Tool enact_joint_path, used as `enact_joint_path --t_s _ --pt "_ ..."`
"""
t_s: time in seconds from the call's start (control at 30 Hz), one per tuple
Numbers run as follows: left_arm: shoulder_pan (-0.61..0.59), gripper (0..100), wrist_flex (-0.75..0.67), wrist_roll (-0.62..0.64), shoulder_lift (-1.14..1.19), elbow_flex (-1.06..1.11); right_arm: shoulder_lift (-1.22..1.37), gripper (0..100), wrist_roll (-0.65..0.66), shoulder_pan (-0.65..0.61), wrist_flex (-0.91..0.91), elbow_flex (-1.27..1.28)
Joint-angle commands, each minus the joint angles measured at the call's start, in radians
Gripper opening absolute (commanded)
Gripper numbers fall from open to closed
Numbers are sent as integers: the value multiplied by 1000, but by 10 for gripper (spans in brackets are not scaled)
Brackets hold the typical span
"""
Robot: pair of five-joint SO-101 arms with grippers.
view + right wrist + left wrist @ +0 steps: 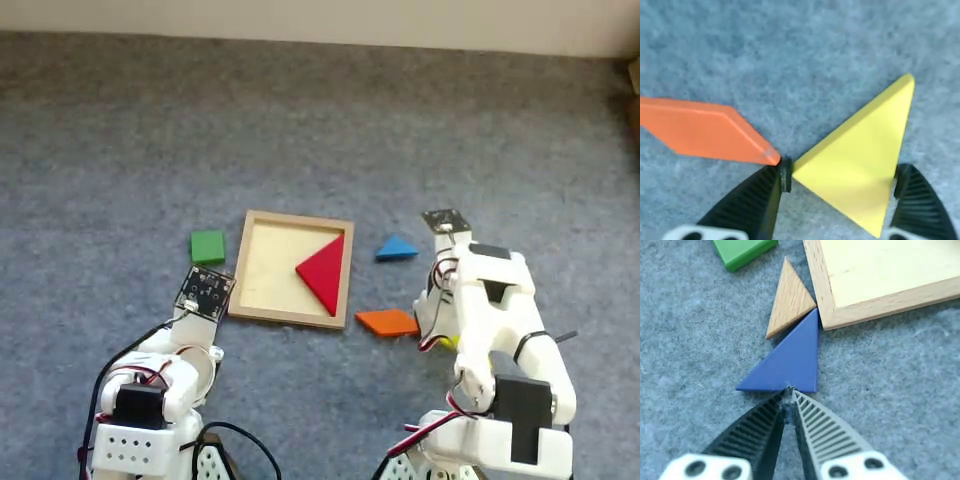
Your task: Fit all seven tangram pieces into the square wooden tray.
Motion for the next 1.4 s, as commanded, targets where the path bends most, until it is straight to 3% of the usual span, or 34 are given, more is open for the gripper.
enact_joint_path --t_s 0.0,0.67,1.37 --pt "-1 7 6 -3 -38 19 7 324 -80 12 -24 -4" --pt "-1 7 6 -3 -38 19 7 324 -206 -19 -33 -44" --pt "-1 7 6 -3 -38 19 7 324 -216 -19 77 -119"
